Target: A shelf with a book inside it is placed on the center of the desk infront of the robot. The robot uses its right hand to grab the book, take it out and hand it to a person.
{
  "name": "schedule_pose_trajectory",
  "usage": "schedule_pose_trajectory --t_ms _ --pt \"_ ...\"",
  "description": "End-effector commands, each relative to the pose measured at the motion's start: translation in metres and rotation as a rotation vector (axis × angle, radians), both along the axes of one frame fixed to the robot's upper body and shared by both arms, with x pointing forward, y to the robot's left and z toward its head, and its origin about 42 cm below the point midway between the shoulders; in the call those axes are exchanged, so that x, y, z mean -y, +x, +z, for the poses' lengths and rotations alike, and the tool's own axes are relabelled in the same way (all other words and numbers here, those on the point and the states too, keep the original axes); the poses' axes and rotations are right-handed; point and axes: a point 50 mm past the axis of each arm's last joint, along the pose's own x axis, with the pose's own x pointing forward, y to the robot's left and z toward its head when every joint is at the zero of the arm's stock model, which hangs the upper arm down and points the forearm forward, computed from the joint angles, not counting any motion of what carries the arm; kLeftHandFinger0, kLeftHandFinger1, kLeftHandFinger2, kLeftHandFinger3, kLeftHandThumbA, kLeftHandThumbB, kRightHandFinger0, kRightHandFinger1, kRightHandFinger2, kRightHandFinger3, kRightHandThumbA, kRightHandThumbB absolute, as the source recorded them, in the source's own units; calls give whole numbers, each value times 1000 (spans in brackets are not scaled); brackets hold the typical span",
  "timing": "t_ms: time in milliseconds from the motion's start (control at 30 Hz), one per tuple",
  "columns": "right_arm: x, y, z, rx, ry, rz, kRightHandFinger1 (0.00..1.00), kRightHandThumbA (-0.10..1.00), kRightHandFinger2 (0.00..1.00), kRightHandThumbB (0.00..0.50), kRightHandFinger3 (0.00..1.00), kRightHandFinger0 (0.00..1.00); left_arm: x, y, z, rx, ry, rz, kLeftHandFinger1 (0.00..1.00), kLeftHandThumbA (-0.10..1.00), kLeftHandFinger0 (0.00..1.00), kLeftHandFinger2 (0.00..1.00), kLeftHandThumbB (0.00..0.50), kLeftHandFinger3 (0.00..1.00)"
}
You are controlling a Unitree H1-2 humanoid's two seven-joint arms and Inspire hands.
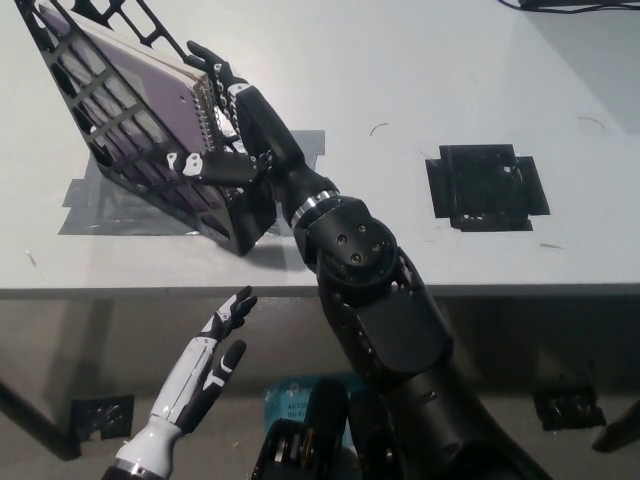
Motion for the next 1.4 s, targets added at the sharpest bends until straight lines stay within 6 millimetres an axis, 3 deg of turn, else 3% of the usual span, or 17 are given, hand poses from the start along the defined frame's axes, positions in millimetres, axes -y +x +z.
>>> schedule_pose_trajectory --t_ms 0,400,433,500,567,600,633,667,700,733,767,800,833,867,933,1200,1367 --pt "-19 -8 16 9 54 63 1000 848 1000 223 1000 1000 -1 6 14 37 -12 -25 1000 1000 1000 1000 308 1000" --pt "-22 -5 10 5 28 69 1000 854 1000 295 1000 1000 1 9 17 42 12 -25 1000 1000 1000 1000 321 1000" --pt "-22 -3 10 -11 33 67 1000 786 1000 247 1000 954 2 10 17 42 9 -25 1000 1000 1000 1000 330 1000" --pt "-22 -2 9 -16 28 63 926 773 1000 242 1000 832 2 10 17 41 0 -25 1000 1000 1000 1000 331 1000" --pt "-22 0 9 -21 6 42 704 723 803 244 1000 653 1 11 17 34 -8 -26 1000 1000 1000 1000 339 1000" --pt "-22 2 8 -32 -6 29 568 612 682 224 857 522 1 11 17 35 -13 -25 1000 1000 1000 1000 344 1000" --pt "-22 3 8 -36 -9 26 568 612 682 224 857 522 1 11 17 35 -14 -25 1000 1000 1000 1000 344 1000" --pt "-23 5 7 -50 -19 10 354 355 477 188 542 309 1 10 17 33 -18 -23 1000 1000 1000 1000 357 1000" --pt "-23 7 5 -53 -38 -5 270 248 338 162 390 208 1 10 17 33 -18 -22 1000 1000 1000 1000 356 1000" --pt "-23 9 3 -52 -67 -29 149 36 273 146 330 45 1 10 17 35 -14 -21 1000 1000 1000 1000 362 1000" --pt "-22 9 3 -51 -74 -37 149 36 273 146 330 45 1 10 17 37 -10 -21 1000 1000 1000 1000 362 1000" --pt "-21 10 1 -55 -83 -65 120 -95 315 152 400 2 1 10 17 42 -3 -21 1000 1000 1000 1000 360 1000" --pt "-20 10 1 -52 -90 -86 129 -99 416 140 498 0 2 11 18 44 0 -23 1000 1000 1000 1000 368 1000" --pt "-18 11 1 -48 -95 -98 223 -100 573 120 654 0 2 12 19 45 2 -24 1000 1000 1000 1000 364 1000" --pt "-16 11 2 -39 -101 -118 332 -100 719 105 791 0 2 14 19 47 1 -26 1000 1000 1000 1000 362 1000" --pt "-14 12 9 -30 -55 -128 411 66 701 133 671 58 3 16 20 51 -2 -25 1000 1000 1000 1000 359 1000" --pt "-13 11 11 -9 -24 -127 425 -85 711 134 692 63 3 17 19 39 -3 -30 1000 1000 1000 1000 359 1000"
